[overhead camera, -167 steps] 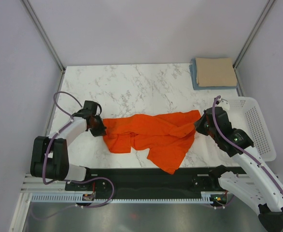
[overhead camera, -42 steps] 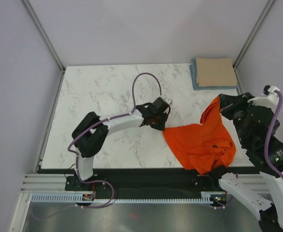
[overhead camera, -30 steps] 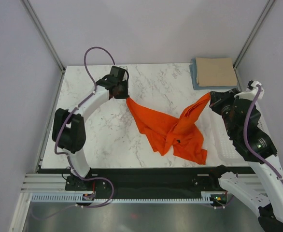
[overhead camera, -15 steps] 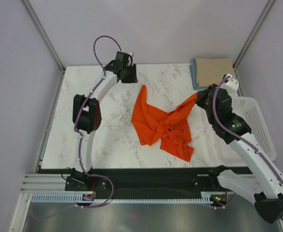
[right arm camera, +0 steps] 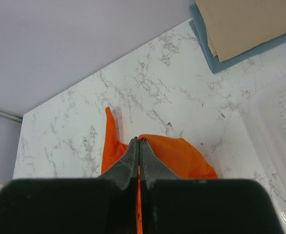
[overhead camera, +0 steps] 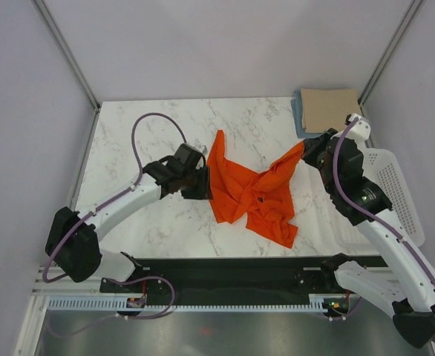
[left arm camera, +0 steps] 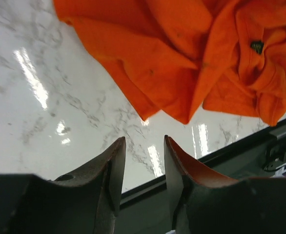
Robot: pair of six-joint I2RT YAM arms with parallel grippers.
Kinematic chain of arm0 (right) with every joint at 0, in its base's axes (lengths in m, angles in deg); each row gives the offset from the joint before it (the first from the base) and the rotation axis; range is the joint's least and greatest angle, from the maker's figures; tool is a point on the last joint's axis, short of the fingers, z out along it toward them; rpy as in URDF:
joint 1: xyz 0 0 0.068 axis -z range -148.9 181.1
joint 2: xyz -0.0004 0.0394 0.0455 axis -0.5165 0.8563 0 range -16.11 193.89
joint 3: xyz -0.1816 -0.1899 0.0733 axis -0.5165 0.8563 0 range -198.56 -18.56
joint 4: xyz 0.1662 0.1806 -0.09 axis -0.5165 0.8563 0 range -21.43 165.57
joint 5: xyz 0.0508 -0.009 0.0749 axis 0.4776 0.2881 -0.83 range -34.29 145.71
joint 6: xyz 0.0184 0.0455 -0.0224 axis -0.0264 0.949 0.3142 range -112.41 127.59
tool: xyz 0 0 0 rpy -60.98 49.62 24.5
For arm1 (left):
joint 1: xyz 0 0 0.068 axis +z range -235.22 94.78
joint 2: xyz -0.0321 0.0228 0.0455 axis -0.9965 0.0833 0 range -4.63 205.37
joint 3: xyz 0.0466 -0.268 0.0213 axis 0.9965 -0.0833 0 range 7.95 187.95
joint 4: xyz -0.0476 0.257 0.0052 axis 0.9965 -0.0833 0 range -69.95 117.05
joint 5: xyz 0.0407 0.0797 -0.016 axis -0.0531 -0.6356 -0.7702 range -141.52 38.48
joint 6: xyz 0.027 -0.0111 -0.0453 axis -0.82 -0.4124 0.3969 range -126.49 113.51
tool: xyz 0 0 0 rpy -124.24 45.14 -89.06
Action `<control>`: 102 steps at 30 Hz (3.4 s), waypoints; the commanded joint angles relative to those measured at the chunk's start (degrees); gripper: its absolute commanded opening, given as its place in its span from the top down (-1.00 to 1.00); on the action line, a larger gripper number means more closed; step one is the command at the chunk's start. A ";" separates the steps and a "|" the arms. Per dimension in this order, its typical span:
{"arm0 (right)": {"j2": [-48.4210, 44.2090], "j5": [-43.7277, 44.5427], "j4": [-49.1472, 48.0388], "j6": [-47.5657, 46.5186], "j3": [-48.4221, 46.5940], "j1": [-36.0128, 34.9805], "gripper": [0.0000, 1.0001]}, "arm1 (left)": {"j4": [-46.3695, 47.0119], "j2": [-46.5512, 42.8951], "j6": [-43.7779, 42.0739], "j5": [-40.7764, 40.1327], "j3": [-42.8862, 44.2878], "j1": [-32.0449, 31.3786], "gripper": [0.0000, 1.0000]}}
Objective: Fold and stack the t-shirts
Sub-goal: Flatten the tshirt out
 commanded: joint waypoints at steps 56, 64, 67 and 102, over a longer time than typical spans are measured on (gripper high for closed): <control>3.93 10.65 -1.62 -5.03 -17.56 0.16 1.00 | -7.82 -14.63 -5.71 -32.37 19.08 2.09 0.95; -1.83 0.57 3.47 -3.90 -29.18 0.16 1.00 | -9.94 -21.20 -7.41 -32.56 39.49 3.25 0.95; -9.03 -6.99 2.95 -2.93 -27.17 0.16 1.00 | -9.76 -27.61 -4.78 -27.03 38.88 3.25 0.95; 29.23 -6.39 -20.61 -15.14 -40.49 1.91 1.00 | -0.36 -0.51 -7.78 -17.10 43.87 25.99 0.95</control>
